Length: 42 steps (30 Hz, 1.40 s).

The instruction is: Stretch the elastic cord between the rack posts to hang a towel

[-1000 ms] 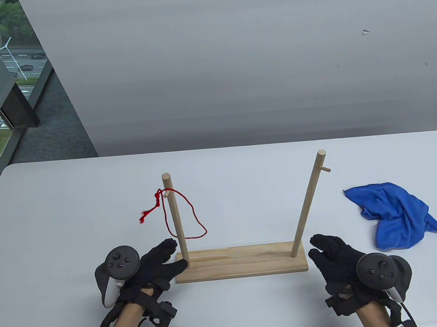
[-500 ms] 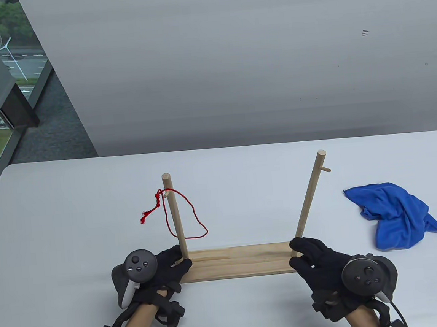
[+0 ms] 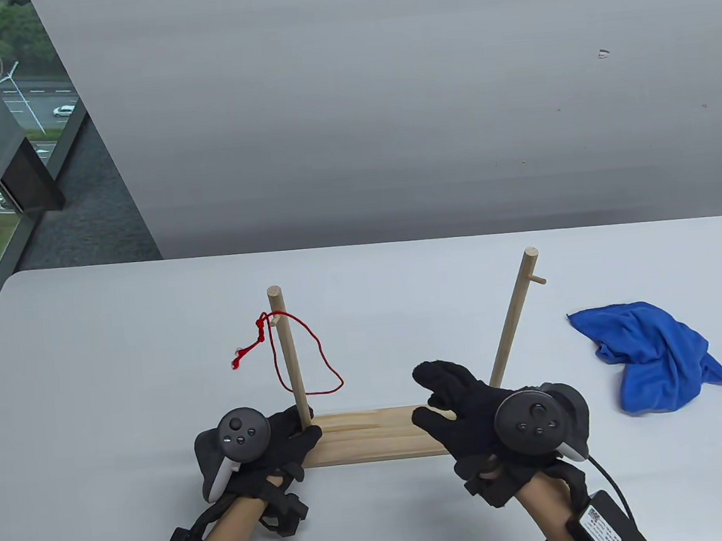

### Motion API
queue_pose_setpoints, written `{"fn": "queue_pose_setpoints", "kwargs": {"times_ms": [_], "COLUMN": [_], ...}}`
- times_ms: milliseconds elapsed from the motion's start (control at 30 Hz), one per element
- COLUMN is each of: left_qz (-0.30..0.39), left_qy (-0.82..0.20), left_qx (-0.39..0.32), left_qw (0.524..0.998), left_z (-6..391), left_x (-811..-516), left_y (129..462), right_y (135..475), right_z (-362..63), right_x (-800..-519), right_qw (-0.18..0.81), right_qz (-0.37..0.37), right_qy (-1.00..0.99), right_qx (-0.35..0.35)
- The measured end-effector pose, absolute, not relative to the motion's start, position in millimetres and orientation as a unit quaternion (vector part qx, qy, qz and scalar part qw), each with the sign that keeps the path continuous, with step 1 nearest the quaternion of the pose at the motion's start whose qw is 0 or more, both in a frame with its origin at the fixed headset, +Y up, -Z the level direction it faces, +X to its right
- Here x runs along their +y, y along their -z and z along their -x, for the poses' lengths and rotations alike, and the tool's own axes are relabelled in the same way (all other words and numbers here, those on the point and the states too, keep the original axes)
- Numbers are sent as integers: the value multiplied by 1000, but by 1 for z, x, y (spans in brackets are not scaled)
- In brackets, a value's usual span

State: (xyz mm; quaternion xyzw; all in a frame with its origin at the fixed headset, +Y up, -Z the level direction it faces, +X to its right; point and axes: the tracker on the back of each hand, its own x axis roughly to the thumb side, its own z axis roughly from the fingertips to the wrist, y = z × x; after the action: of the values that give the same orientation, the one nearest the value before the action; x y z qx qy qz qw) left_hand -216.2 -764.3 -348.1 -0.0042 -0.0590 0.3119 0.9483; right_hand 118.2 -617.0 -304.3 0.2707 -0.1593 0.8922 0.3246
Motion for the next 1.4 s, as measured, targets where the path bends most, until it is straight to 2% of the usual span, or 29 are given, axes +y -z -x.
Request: {"fn": "queue_pose_setpoints", "kwargs": {"times_ms": [233,500,733,1033,1167,1400], "left_qz": [-23,-31,-29,-28,-27,-26], "left_qy": [-295,-284,-283,-280,-280,-277], "left_qx": [-60,-64,-62,-61,-61,-60], "left_qw": [953,956,957,958,958,959], "left_z": [213,211,211,210,210,210], "left_x": [-765,-765,-765,-765,-765,-765], "left_y": [346,346,346,346,346,346], "right_y": [326,357,373,379,372,350], "right_z": [-77,-36,-18,-15,-21,-46], "right_x": [-612,-628,-640,-645,-636,-606], "right_qw": [307,311,334,358,338,270], "right_qz": [-269,-263,-261,-250,-248,-245], "right_qy": [-903,-911,-904,-897,-904,-916], "right_qx": [-132,-63,-53,-70,-88,-167]}}
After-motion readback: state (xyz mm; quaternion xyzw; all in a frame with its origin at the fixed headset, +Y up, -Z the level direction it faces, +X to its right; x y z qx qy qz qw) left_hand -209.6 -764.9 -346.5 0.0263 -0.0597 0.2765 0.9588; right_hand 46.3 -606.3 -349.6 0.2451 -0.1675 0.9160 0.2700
